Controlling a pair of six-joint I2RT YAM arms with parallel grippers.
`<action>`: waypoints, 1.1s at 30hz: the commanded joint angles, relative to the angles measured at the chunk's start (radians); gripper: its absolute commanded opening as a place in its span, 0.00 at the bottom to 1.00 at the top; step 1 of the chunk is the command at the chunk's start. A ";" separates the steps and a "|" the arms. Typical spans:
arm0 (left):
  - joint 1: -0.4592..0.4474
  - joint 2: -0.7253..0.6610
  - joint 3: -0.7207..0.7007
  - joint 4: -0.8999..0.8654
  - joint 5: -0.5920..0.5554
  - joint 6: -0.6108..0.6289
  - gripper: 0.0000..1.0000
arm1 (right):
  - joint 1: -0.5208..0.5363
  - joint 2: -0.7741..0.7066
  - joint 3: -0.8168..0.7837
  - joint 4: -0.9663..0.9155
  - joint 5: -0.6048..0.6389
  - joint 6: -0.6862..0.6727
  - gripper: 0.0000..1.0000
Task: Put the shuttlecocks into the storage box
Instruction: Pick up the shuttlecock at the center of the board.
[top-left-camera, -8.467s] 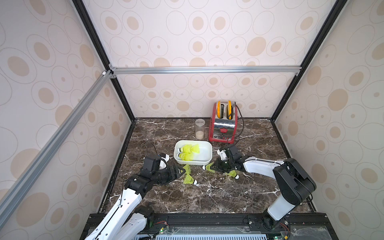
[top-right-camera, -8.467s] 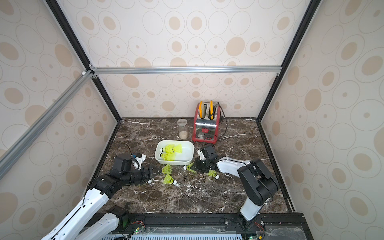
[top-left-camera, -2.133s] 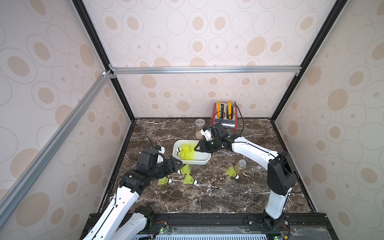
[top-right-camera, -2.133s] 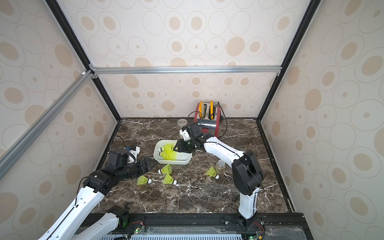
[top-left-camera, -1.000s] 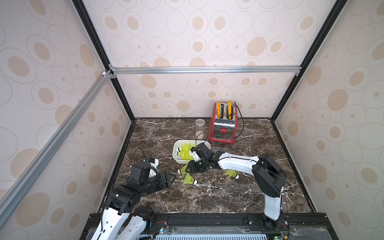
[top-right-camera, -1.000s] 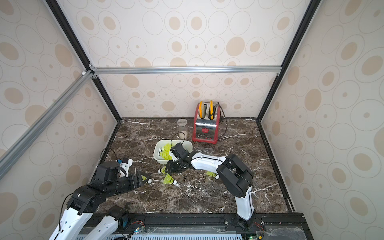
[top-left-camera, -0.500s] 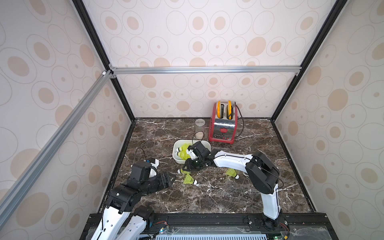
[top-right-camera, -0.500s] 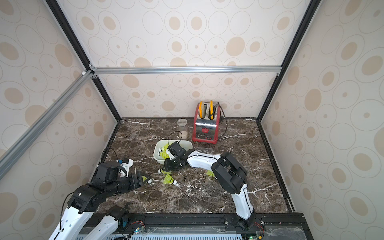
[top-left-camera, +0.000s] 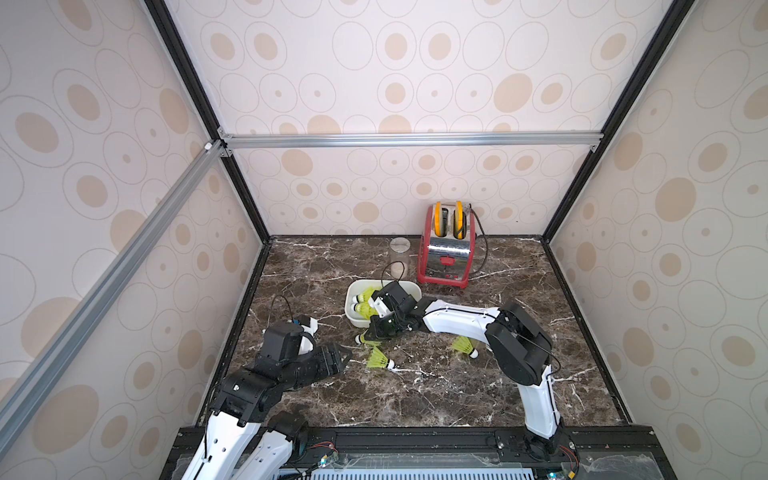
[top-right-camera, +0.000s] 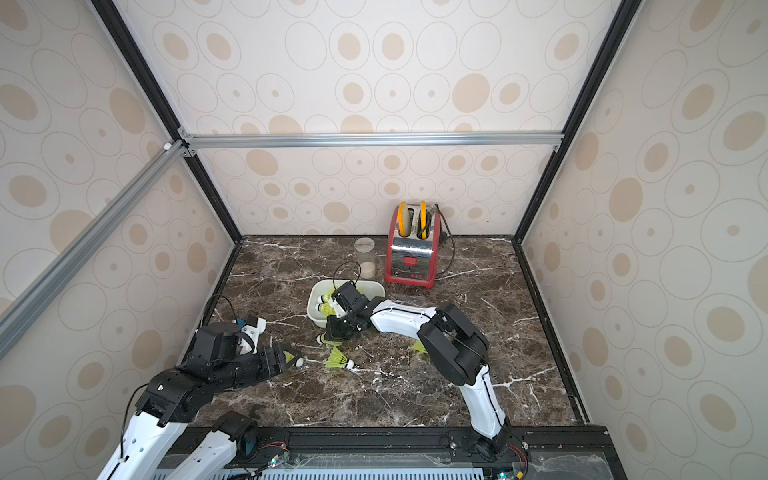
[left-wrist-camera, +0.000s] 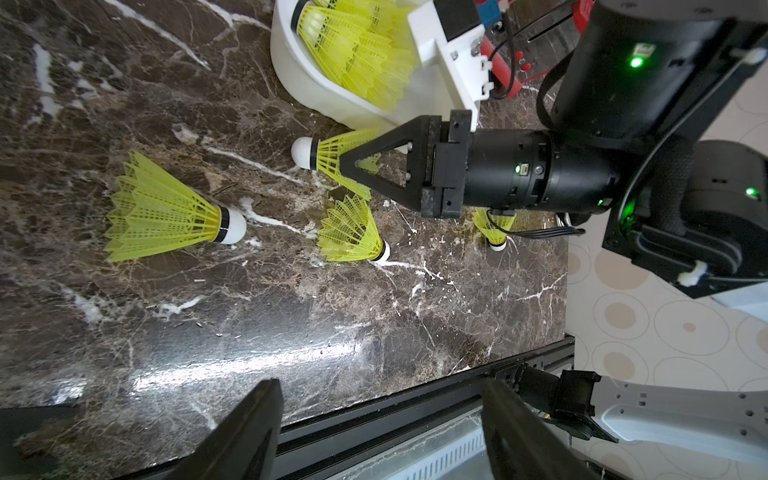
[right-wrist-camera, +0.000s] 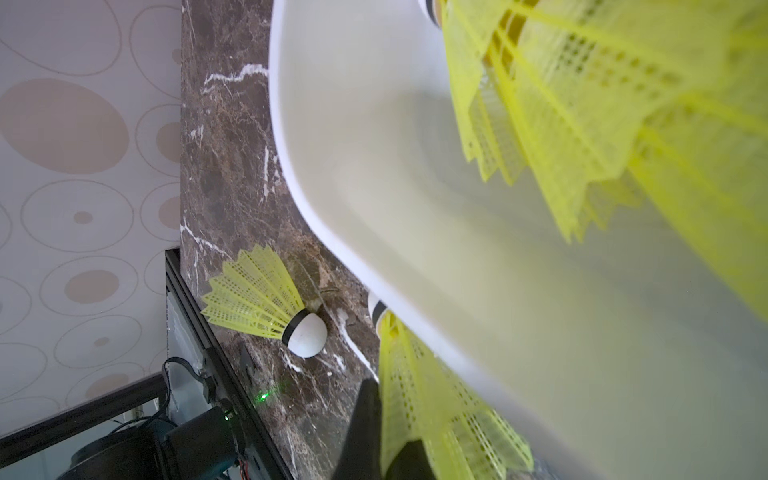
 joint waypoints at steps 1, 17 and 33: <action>-0.006 0.008 0.021 0.016 -0.013 0.026 0.78 | 0.008 -0.010 0.022 0.011 -0.024 0.016 0.00; -0.006 0.032 0.038 0.033 -0.040 0.029 0.78 | 0.010 -0.077 0.072 -0.013 -0.041 -0.014 0.00; -0.006 0.130 0.099 0.145 -0.059 0.031 0.78 | -0.083 -0.196 0.096 -0.157 0.048 -0.156 0.00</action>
